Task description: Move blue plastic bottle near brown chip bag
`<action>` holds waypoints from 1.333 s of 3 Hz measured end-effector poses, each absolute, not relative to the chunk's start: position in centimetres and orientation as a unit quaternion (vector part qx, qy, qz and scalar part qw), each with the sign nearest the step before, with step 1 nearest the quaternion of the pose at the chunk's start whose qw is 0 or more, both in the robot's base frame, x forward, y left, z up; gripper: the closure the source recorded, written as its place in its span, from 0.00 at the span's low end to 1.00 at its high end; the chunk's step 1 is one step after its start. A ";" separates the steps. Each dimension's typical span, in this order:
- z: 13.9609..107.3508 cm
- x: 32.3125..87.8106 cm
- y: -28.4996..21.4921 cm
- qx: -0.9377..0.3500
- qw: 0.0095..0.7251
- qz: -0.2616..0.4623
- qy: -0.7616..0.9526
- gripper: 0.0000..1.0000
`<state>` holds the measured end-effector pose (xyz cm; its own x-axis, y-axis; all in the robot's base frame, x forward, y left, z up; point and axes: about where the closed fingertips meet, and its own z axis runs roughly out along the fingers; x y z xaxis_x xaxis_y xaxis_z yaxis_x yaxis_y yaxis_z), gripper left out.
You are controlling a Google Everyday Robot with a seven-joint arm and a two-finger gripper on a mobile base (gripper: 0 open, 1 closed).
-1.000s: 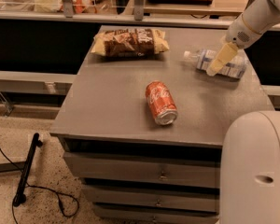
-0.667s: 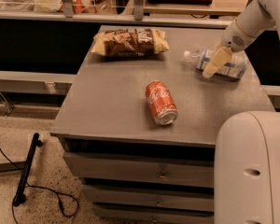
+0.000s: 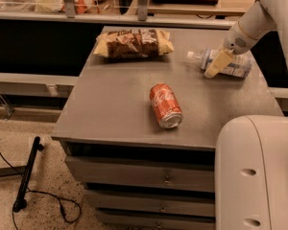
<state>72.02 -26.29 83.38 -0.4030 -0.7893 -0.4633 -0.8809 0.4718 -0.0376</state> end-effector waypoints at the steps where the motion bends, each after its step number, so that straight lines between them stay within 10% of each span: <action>1: 83.4 72.0 -26.3 -0.503 0.214 0.107 0.831 0.86; 4: 94.8 73.6 -24.3 -0.487 0.362 0.085 0.790 1.00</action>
Offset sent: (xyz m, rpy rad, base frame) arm 0.0070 0.0264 0.1628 0.1343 -0.3875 -0.0038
